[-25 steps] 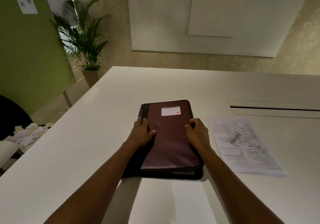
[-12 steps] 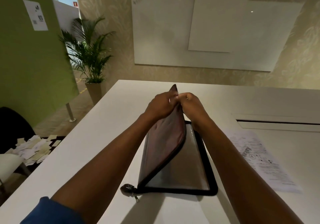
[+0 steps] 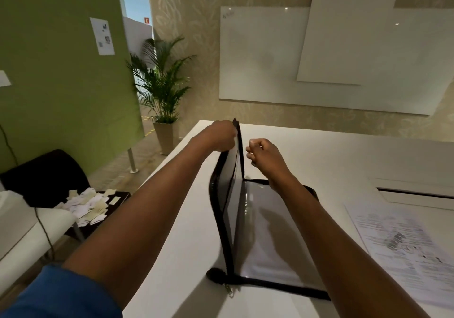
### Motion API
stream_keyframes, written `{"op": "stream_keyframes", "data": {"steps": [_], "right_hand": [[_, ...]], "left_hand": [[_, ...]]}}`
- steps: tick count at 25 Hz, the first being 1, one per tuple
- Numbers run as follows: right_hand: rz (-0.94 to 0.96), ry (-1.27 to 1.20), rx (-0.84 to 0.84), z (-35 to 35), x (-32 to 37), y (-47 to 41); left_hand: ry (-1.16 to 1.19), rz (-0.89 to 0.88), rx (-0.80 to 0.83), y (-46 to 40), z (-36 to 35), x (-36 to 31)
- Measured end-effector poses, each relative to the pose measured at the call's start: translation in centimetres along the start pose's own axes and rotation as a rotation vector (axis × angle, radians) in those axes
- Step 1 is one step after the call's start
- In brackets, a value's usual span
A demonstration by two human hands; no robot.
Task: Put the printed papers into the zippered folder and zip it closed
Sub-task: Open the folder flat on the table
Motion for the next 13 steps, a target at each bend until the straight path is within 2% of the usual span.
{"op": "stream_keyframes", "data": {"steps": [4, 7, 13], "right_hand": [[-0.069, 0.201, -0.040, 0.4, -4.5, -0.1], [-0.090, 0.322, -0.066, 1.1, -7.6, 0.0], [-0.136, 0.564, -0.106, 4.2, -12.7, 1.1]], "left_hand": [[-0.208, 0.156, 0.074, 0.7, -1.8, 3.6], [-0.173, 0.303, 0.058, 1.2, -5.1, 5.5], [-0.085, 0.496, 0.158, 2.1, -12.0, 9.6]]}}
Point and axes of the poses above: each hand's wrist, its own y-axis away from the middle knuckle, its own z-axis out of the back of the hand, x = y × z, the point moved 3 cm from there along -y, towards the middle knuckle, and after that the axes turned 11 degrees about -y, right-handed, at the moved point
